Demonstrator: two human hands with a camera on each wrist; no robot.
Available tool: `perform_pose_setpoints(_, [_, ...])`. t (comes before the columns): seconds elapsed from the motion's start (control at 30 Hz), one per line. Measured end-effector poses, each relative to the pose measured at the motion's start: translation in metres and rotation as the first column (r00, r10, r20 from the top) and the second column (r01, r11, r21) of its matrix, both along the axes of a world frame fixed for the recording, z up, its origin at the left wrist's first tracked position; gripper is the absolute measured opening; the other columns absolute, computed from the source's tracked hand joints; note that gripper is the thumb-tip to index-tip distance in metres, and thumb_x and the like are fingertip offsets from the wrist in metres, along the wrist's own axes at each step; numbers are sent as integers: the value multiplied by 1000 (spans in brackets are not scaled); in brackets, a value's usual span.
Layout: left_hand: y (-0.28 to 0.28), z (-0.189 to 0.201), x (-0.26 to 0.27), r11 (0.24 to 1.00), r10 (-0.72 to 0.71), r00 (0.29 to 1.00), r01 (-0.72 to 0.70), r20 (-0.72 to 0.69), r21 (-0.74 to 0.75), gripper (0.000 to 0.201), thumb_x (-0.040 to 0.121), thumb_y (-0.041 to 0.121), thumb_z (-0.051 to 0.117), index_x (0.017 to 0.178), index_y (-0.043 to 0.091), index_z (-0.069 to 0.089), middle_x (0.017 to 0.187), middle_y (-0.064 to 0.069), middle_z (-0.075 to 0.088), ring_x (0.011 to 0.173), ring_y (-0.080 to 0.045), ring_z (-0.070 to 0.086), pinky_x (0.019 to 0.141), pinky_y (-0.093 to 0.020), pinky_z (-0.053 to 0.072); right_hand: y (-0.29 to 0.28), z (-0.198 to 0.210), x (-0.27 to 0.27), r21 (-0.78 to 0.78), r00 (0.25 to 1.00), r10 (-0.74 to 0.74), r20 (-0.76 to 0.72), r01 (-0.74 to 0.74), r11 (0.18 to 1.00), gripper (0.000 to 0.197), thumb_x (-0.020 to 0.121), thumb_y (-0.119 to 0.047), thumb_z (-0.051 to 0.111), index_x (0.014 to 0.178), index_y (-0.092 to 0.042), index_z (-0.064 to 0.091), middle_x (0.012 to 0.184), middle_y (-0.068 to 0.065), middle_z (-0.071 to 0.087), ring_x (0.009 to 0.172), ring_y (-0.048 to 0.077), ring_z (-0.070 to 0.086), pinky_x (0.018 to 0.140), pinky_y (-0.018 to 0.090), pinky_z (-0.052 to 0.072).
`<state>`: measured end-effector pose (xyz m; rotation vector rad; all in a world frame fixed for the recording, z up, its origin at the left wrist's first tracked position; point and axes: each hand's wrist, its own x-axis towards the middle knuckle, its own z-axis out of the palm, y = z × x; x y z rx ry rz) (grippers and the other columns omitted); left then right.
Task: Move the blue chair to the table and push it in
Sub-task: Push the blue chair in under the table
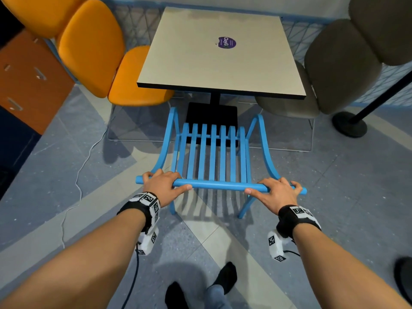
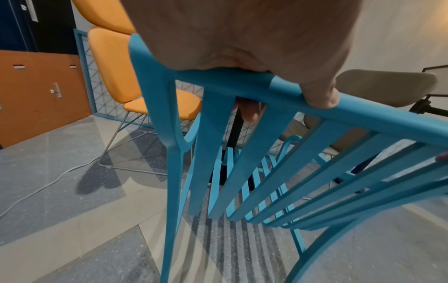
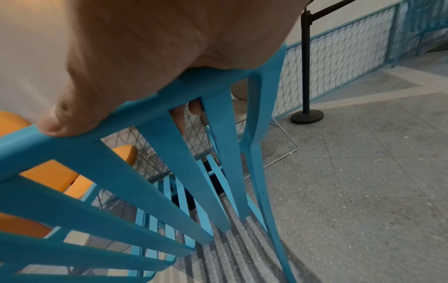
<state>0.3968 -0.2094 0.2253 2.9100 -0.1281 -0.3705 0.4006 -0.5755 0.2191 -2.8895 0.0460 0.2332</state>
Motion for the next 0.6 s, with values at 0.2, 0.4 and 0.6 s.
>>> perform_pose_setpoints(0.2, [7,-7,5,1000,-9,1000,9,8,-10,63,78,87,23,79,32,55,73,15,57,85,-13,47,83,-41,23,5,2,0,-2,1000,-1,-10,1,1000,70,68,-99,32,87,-41,68,83,-21,64,94,11,46,103,49,16])
perform_pose_setpoints(0.4, [9,-4,7,999,-25,1000,25,-18,-32,66,76,87,20,87,35,59,78,17,59,89,-12,48,86,-42,23,7,17,-1,22,995,0,-95,2,1000,75,64,-99,27,90,-41,67,85,-20,62,97,12,44,105,50,17])
perform_pose_setpoints(0.6, [16,3,8,997,-74,992,70,-105,-42,64,77,86,22,98,38,60,92,19,60,96,-13,46,84,-42,20,11,22,-13,52,992,-23,-121,30,998,68,71,-94,34,92,-39,67,82,-18,60,97,13,45,105,50,18])
